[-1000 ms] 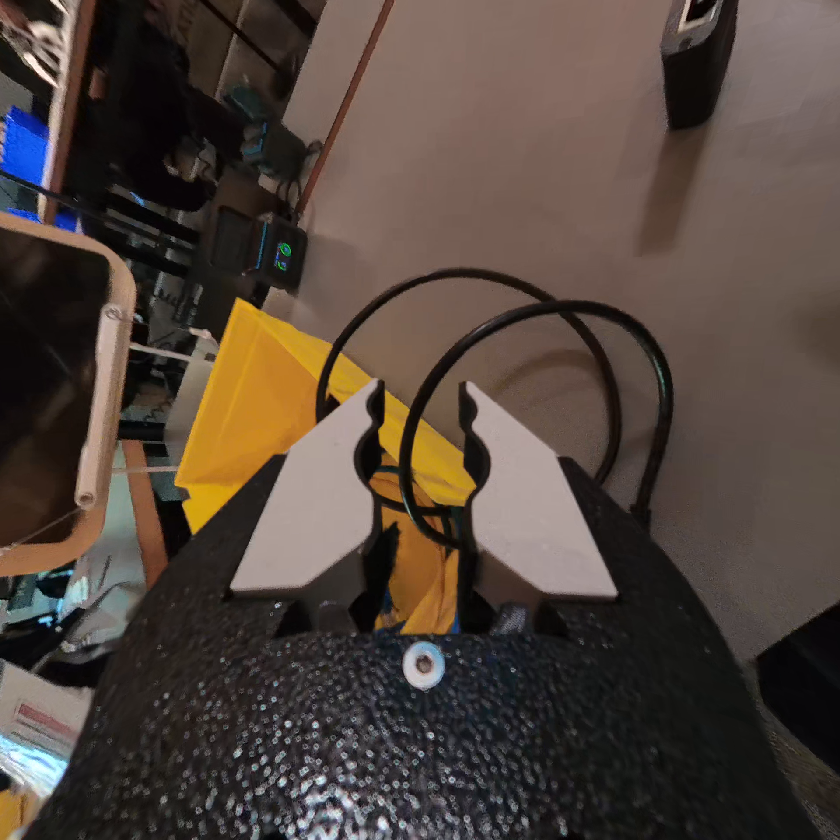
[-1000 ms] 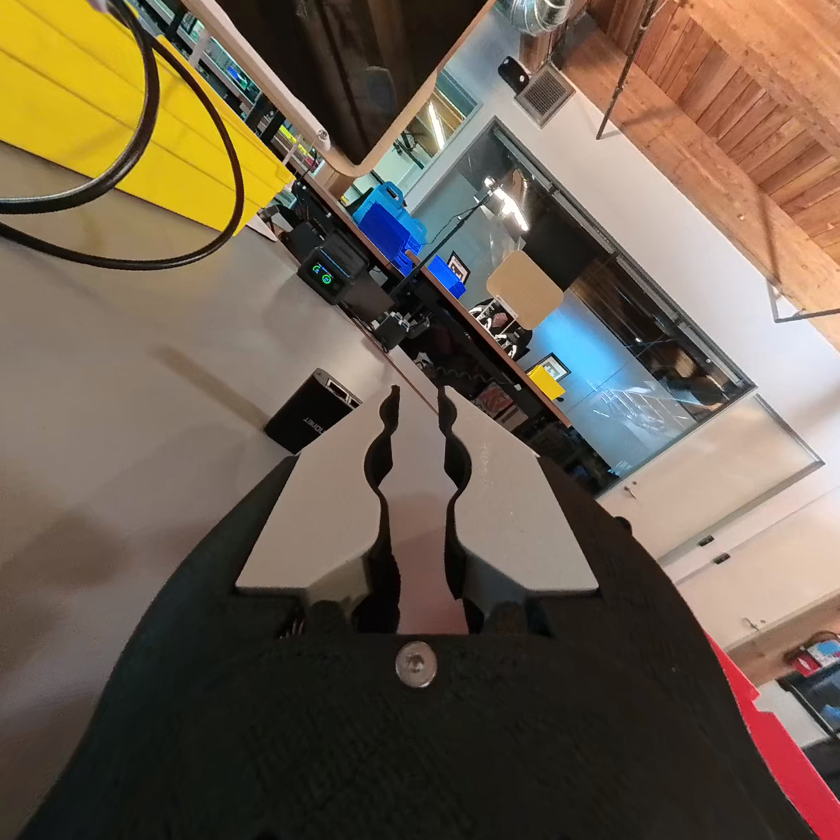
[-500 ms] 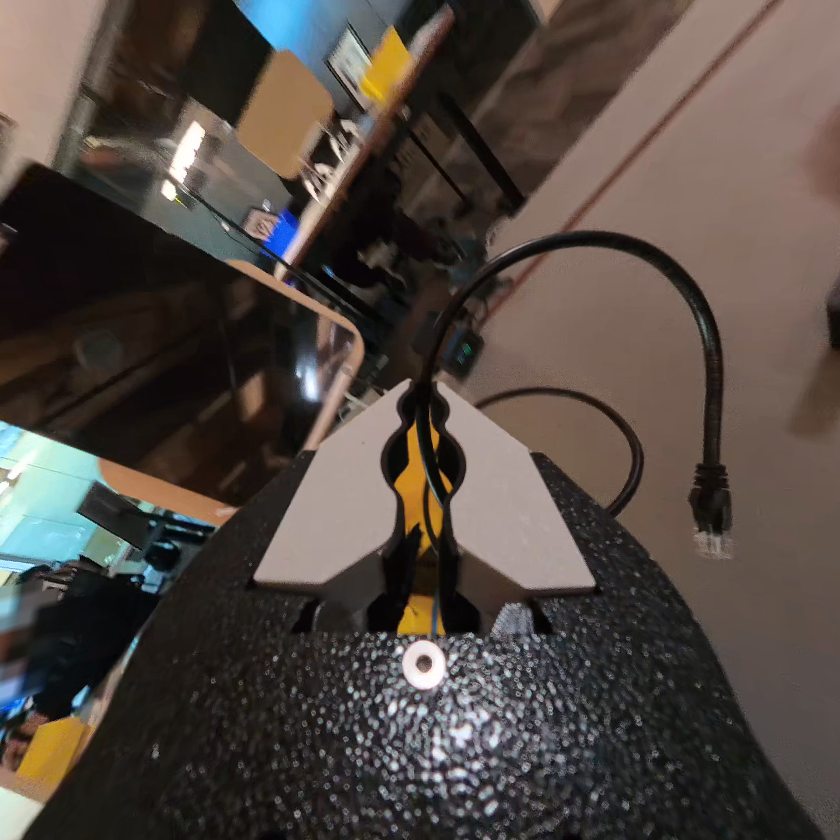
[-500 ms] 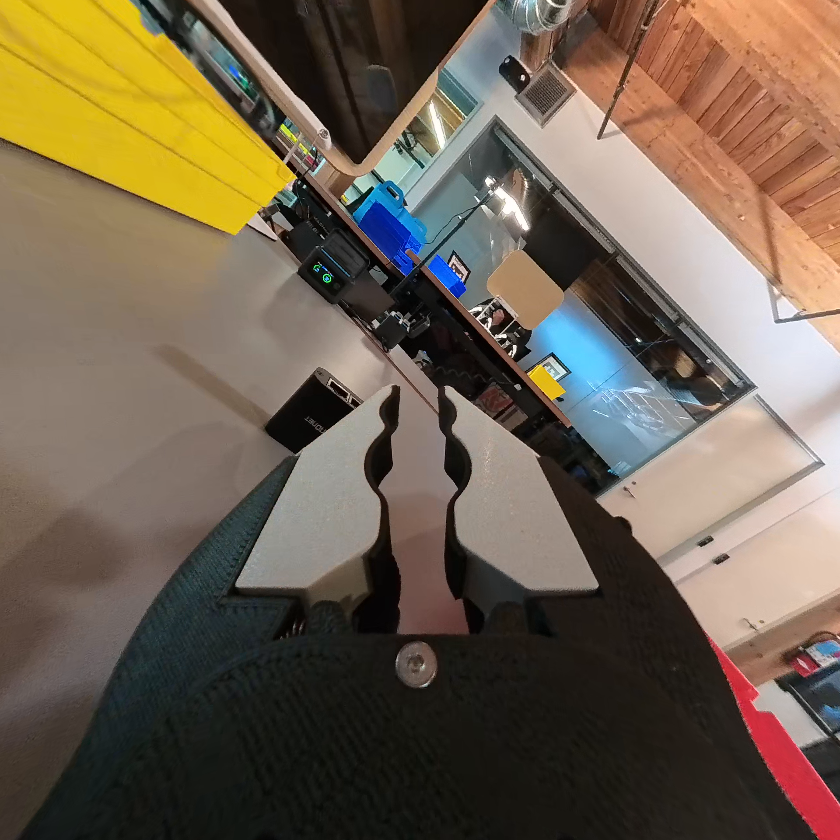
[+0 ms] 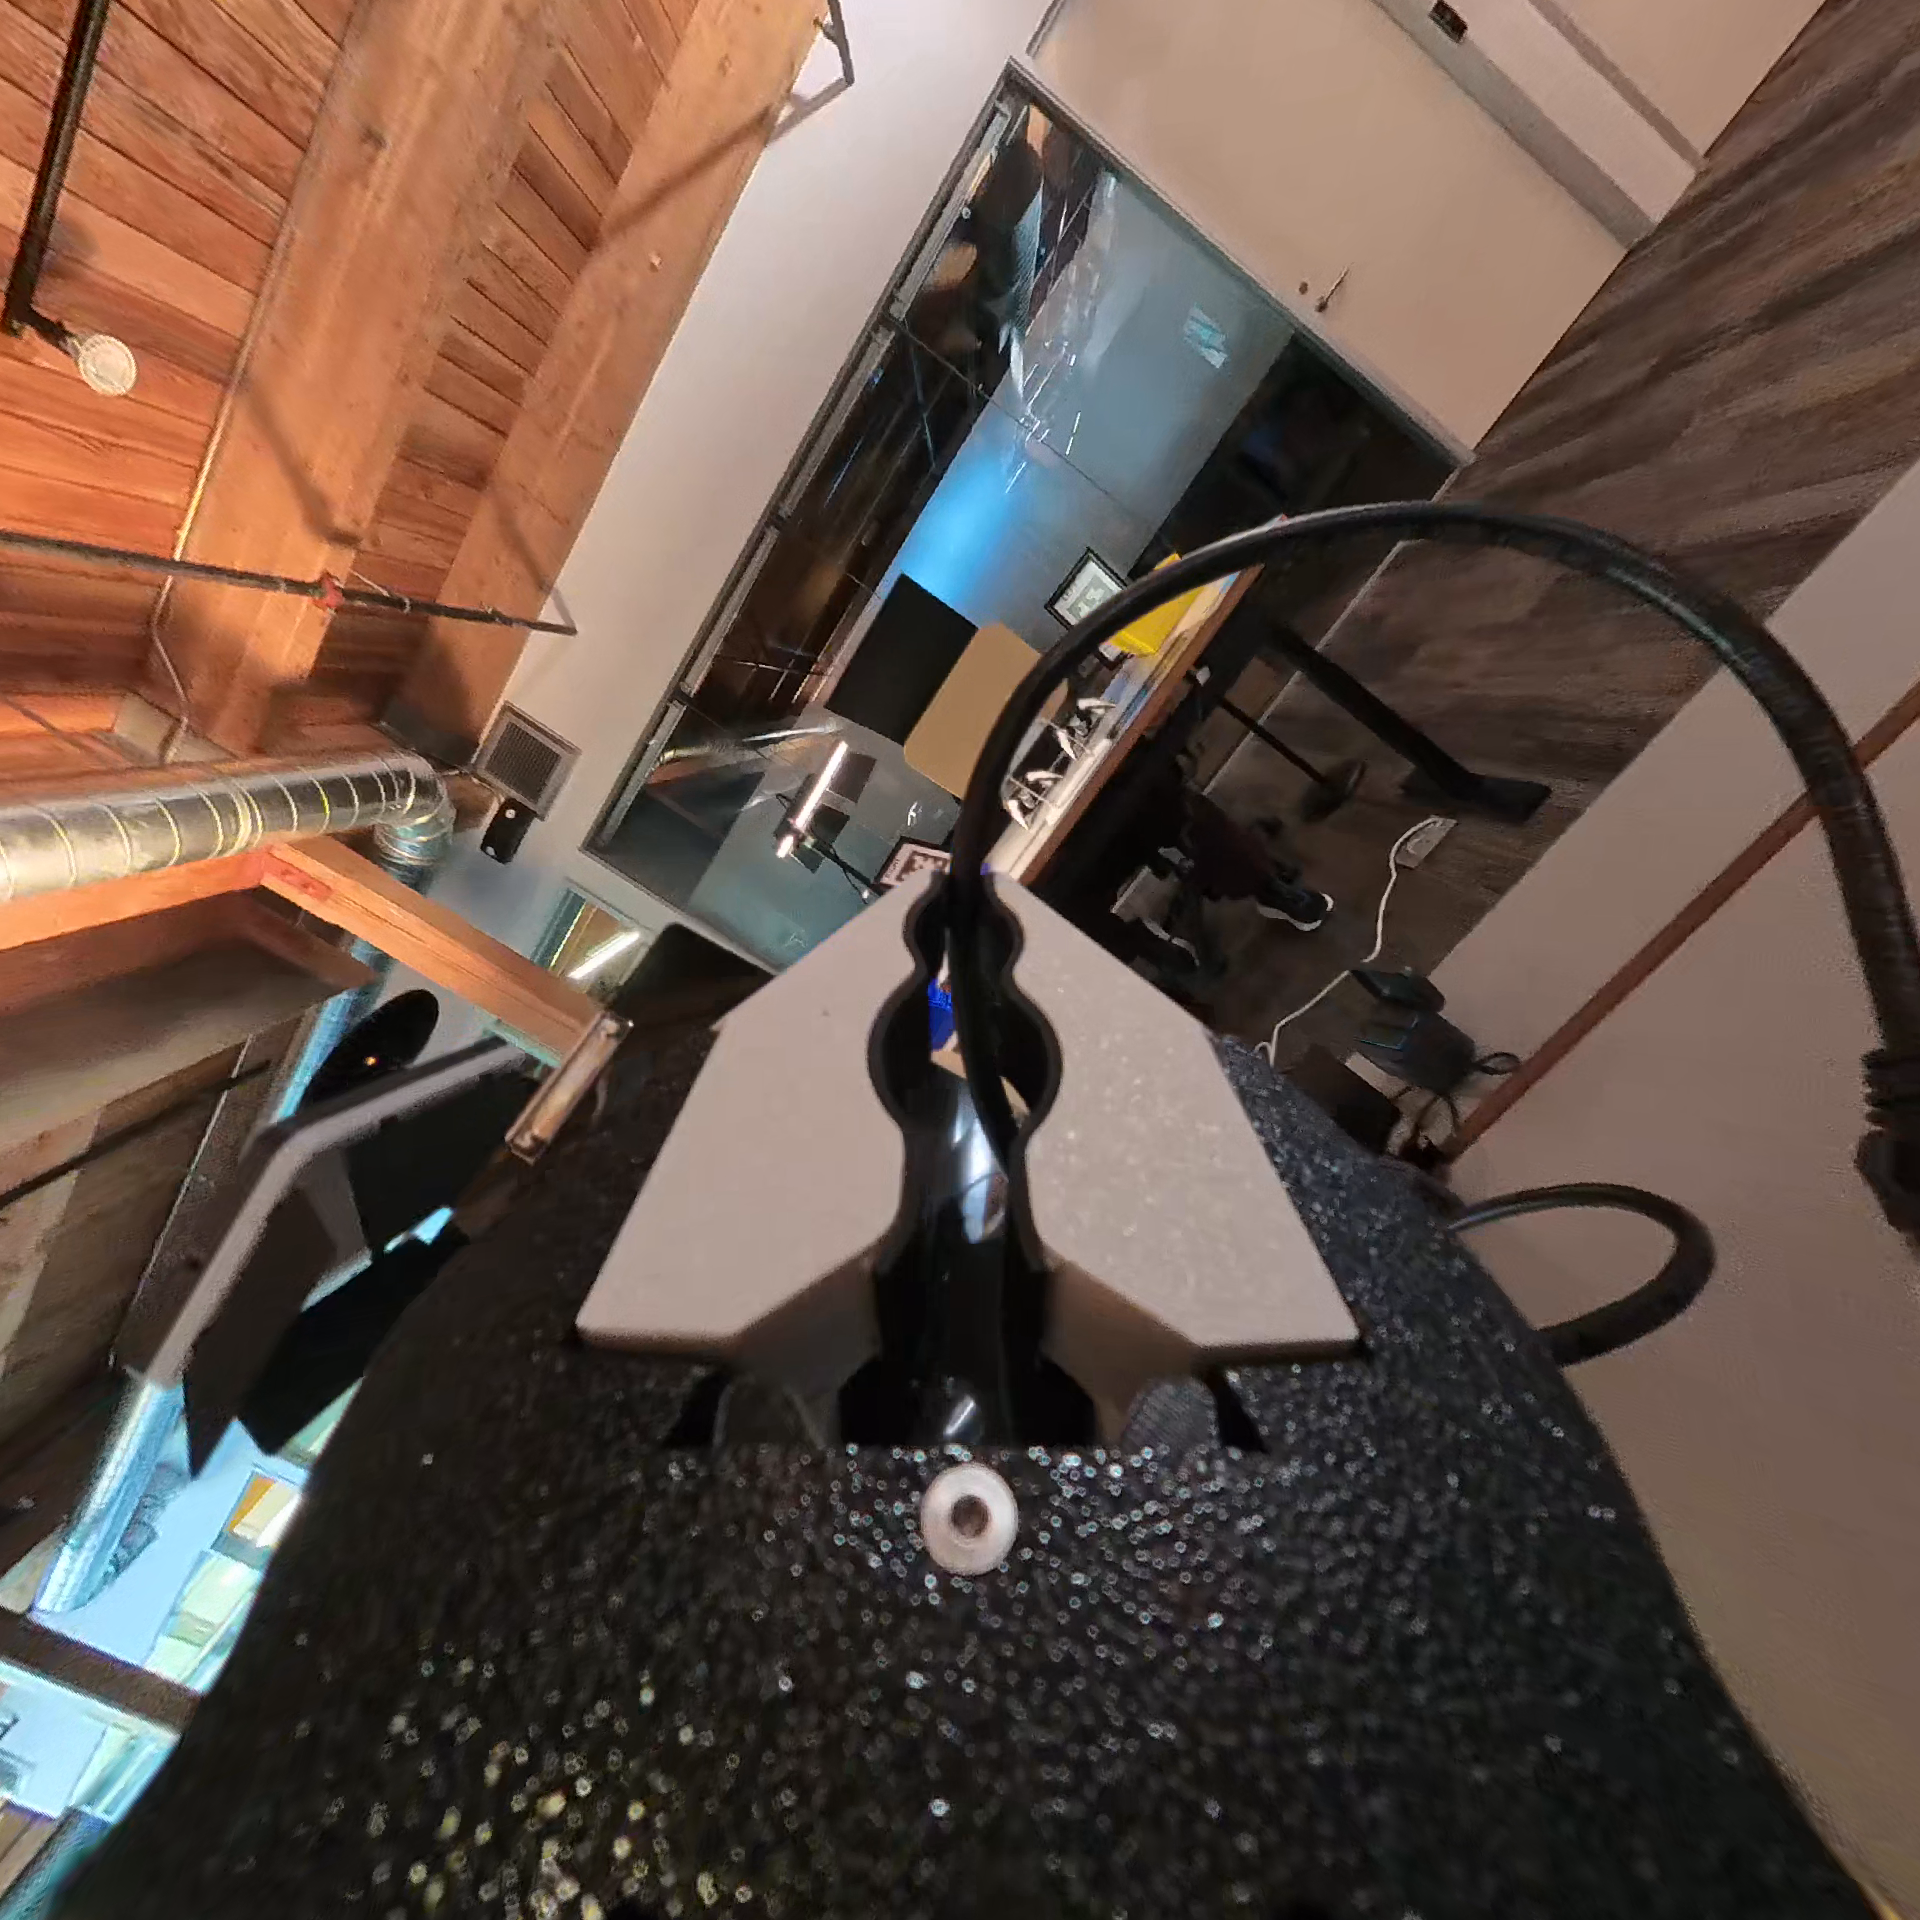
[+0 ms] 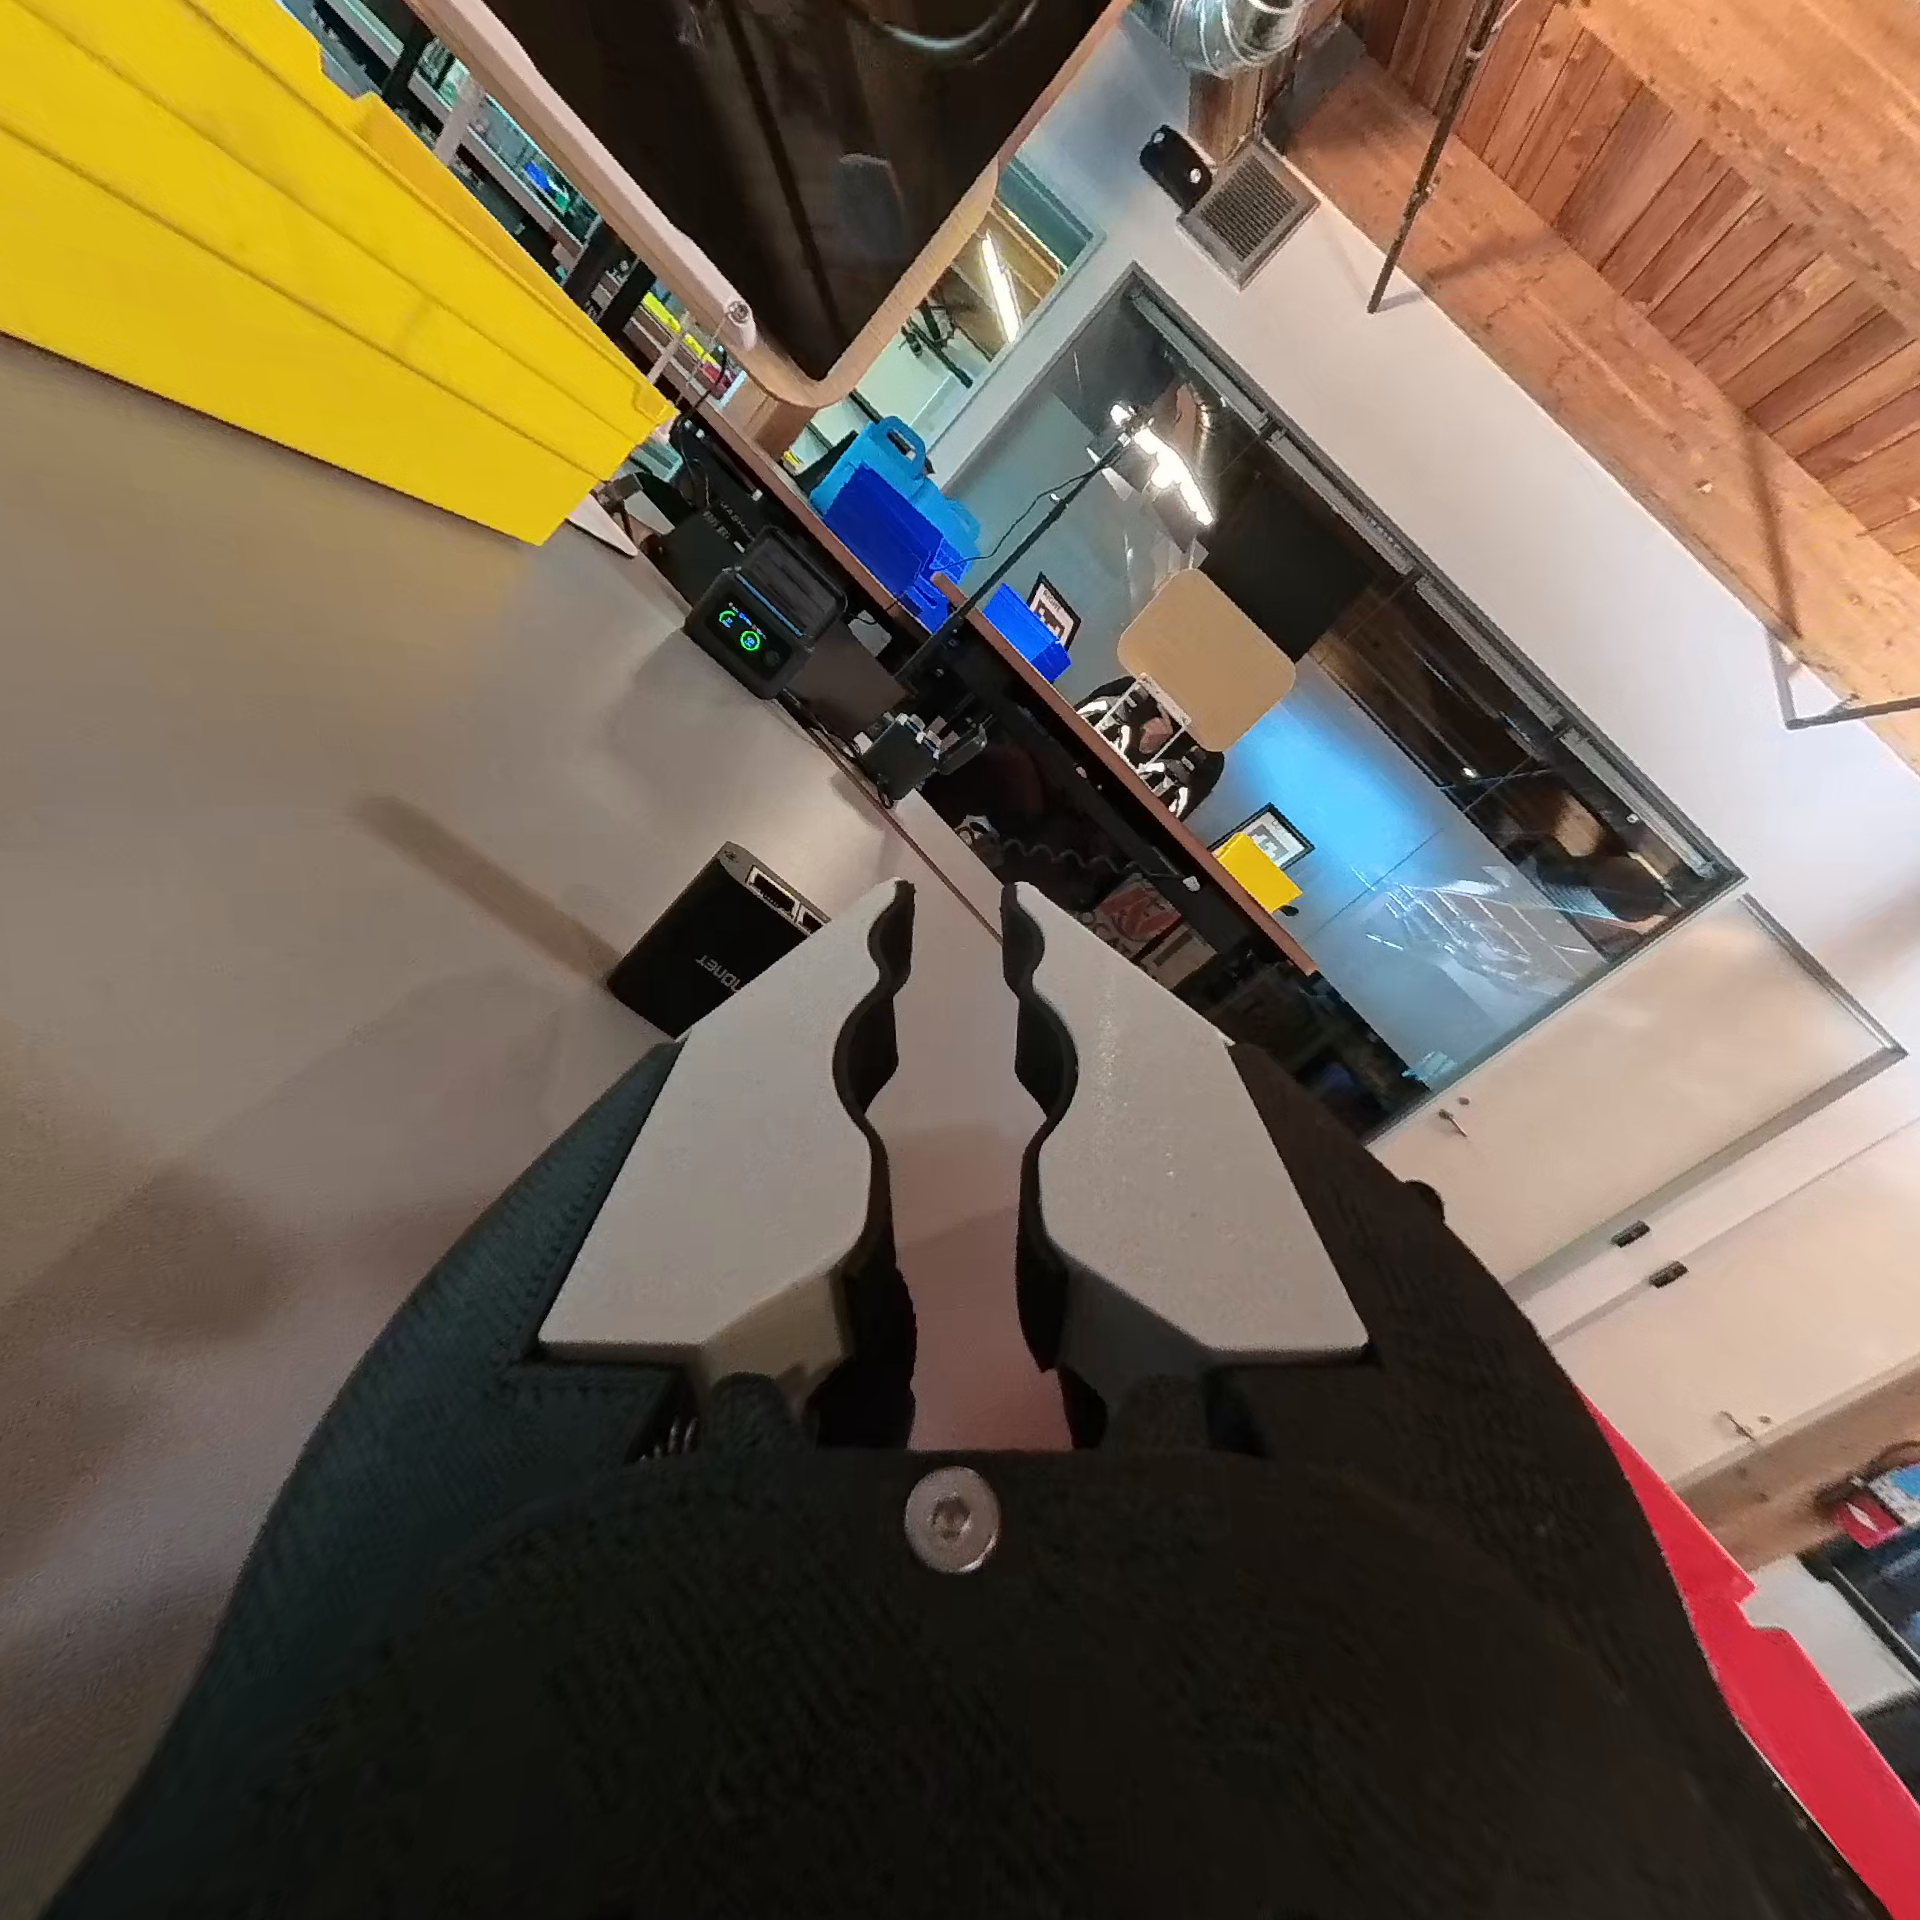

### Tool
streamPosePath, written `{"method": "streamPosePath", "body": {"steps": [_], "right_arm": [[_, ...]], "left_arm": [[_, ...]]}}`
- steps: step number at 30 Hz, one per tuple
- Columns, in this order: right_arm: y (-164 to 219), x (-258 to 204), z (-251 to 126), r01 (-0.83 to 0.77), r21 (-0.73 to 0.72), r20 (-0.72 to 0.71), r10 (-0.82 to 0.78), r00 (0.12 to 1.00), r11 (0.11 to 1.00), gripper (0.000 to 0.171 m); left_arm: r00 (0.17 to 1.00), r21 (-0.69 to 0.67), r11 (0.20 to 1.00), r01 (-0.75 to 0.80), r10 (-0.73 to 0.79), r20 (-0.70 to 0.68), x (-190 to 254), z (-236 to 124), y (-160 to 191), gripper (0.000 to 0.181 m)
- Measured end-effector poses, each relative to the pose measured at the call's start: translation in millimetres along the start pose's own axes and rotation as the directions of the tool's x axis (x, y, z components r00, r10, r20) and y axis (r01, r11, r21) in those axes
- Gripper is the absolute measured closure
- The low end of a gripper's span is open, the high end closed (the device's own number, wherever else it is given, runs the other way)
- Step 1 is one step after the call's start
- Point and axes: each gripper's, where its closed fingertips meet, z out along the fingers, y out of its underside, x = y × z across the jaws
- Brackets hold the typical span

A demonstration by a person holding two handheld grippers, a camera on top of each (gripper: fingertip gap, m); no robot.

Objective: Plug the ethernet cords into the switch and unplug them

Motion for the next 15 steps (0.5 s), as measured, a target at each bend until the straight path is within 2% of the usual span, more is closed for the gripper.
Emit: {"method": "streamPosePath", "body": {"steps": [3,7,11,15], "right_arm": [[-0.2,-0.8,0.3,-0.002,0.002,0.003,0.002,1.0,1.0,0.156],[0.0,-2.0,0.7,-0.007,0.001,0.01,0.007,1.0,1.0,0.156],[-0.2,-3.9,1.2,-0.005,0.001,0.018,0.005,1.0,1.0,0.157],[-1.1,-5.2,1.1,0.001,0.005,0.022,-0.001,1.0,1.0,0.157]], "left_arm": [[0.999,-0.044,0.998,-0.038,0.037,-0.019,-5.2,17.6,-0.1,0.178],[0.99,-0.059,0.998,0.0,-0.009,-0.142,8.5,36.6,7.7,0.178],[0.935,-0.069,0.991,0.114,-0.131,-0.33,52.8,48.7,17.7,0.178],[0.841,-0.165,0.959,0.229,-0.281,-0.462,121.0,58.2,46.7,0.178]]}}
